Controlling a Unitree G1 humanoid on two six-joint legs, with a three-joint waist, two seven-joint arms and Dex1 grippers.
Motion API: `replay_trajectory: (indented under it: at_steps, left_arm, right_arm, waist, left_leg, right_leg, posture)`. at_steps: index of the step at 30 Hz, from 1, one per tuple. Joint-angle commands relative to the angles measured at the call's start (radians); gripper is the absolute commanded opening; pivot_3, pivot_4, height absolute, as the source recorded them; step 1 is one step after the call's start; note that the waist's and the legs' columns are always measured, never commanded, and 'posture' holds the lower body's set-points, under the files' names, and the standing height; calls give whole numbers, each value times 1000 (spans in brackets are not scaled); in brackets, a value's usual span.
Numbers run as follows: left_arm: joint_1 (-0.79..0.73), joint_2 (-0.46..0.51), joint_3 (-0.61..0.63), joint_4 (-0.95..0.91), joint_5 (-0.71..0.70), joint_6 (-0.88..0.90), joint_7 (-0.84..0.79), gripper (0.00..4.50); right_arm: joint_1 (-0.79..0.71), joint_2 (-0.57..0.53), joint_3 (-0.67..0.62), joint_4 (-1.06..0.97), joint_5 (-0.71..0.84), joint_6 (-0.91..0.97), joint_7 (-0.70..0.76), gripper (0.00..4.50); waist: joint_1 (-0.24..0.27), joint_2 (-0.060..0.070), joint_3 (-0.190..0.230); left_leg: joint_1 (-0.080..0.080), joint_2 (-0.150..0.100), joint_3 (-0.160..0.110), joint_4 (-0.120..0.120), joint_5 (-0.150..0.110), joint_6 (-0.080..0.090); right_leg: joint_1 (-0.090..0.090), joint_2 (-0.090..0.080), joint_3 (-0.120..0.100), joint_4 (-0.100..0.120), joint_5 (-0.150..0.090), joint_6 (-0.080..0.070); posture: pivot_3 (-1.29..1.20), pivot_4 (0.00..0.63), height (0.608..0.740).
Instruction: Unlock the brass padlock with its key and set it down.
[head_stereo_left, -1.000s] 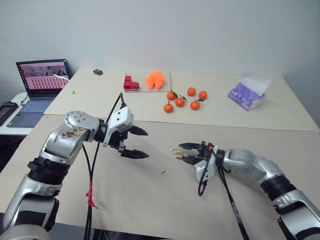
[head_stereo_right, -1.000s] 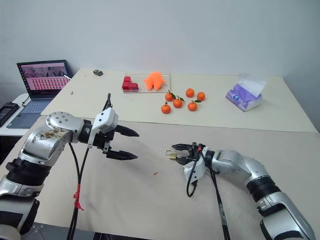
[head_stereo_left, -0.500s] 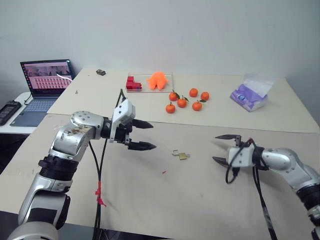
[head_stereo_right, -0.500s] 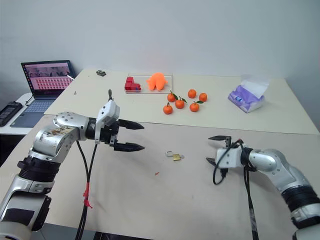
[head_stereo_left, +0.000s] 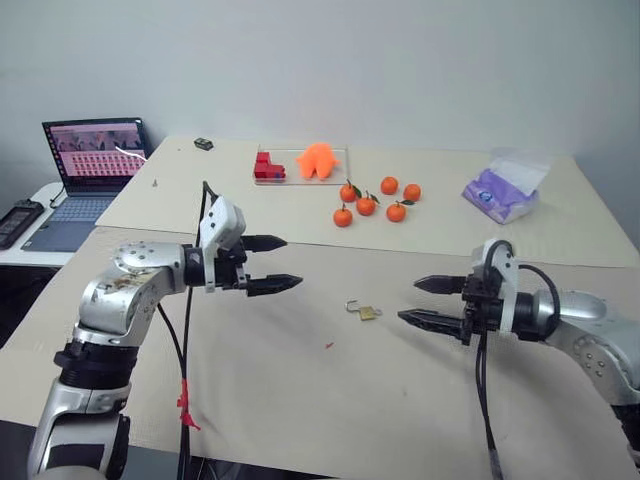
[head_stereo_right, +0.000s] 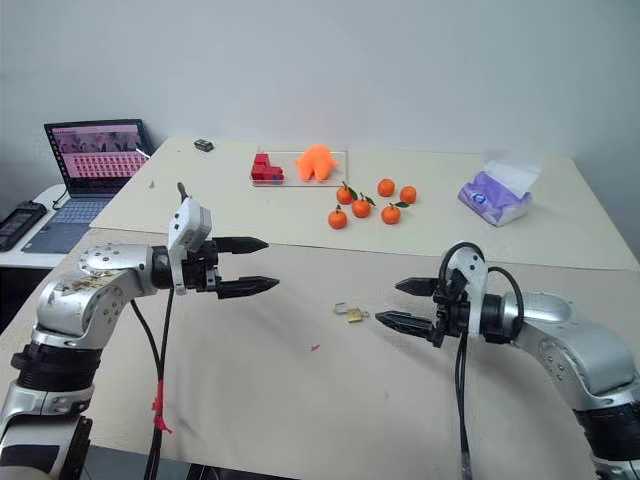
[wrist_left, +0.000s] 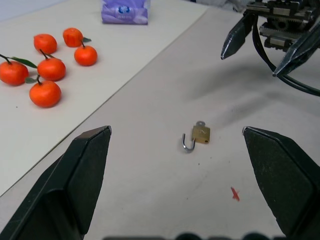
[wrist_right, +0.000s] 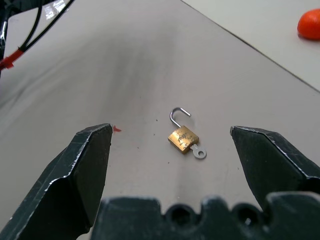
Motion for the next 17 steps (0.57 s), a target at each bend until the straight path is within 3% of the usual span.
replay_trajectory:
  at_steps: [1, 12, 17]
  left_arm:
    - [29, -22, 26, -66, -36, 21, 57, 4500]
    - [84, 56, 36, -34, -6, -39, 36, 4500]
    - [55, 41, 29, -21, -13, -52, 50, 4500]
  right_arm:
    - [54, -15, -95, -57, 3, 12, -3, 4455]
    - [116, -18, -228, -3, -24, 27, 21, 4455]
    - [105, -26, -246, 34, -45, 21, 35, 4455]
  waist:
    - [2, 0, 0]
    - [-8, -4, 3]
    - [-8, -4, 3]
  left_leg:
    - [0, 0, 0, 0, 0, 0]
    - [2, 0, 0, -2, 0, 0]
    - [2, 0, 0, -2, 0, 0]
  right_leg:
    - [0, 0, 0, 0, 0, 0]
    - [1, 2, 0, -1, 0, 0]
    - [1, 2, 0, -1, 0, 0]
  posture:
    - [0, 150, 673]
    - [0, 150, 673]
    - [0, 150, 673]
